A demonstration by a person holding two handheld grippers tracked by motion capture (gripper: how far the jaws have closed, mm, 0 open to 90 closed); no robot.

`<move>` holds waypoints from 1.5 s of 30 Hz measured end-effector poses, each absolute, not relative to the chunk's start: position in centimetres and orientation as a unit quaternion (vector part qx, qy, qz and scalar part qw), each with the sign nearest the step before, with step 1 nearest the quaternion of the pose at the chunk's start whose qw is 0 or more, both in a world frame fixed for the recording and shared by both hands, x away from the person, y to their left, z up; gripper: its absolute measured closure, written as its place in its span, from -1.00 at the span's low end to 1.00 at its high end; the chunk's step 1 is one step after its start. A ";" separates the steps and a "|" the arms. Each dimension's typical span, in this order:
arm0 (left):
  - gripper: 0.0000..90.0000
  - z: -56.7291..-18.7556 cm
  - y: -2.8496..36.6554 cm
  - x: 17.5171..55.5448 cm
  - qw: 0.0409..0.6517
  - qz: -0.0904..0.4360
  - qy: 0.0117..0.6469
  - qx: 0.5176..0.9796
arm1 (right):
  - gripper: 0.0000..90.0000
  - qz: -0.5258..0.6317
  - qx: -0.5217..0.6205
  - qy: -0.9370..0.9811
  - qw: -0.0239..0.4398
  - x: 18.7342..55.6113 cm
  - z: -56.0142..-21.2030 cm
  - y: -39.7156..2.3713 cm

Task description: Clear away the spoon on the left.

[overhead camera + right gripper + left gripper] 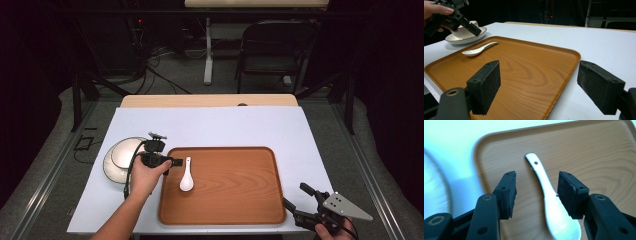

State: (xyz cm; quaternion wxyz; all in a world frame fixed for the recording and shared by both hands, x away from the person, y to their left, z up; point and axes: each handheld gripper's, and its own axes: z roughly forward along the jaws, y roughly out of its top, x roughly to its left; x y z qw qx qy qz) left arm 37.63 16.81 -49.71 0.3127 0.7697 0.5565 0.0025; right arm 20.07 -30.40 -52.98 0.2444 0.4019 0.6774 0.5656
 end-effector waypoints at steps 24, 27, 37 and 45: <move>0.11 -48.4 22.4 32.0 0.323 0.081 0.563 0.756 | -0.60 0.565 0.401 0.678 0.247 20.1 -53.0 -30.4; 0.12 -48.7 22.6 31.5 0.327 0.083 0.563 0.755 | -0.60 0.565 0.402 0.678 0.246 20.1 -53.0 -30.3; 0.11 -50.3 22.8 30.5 0.329 0.082 0.570 0.748 | -0.60 0.564 0.403 0.677 0.245 20.1 -53.0 -30.3; 0.07 -50.7 23.5 29.7 0.348 0.076 0.573 0.738 | -0.60 0.563 0.404 0.678 0.244 20.1 -53.0 -30.3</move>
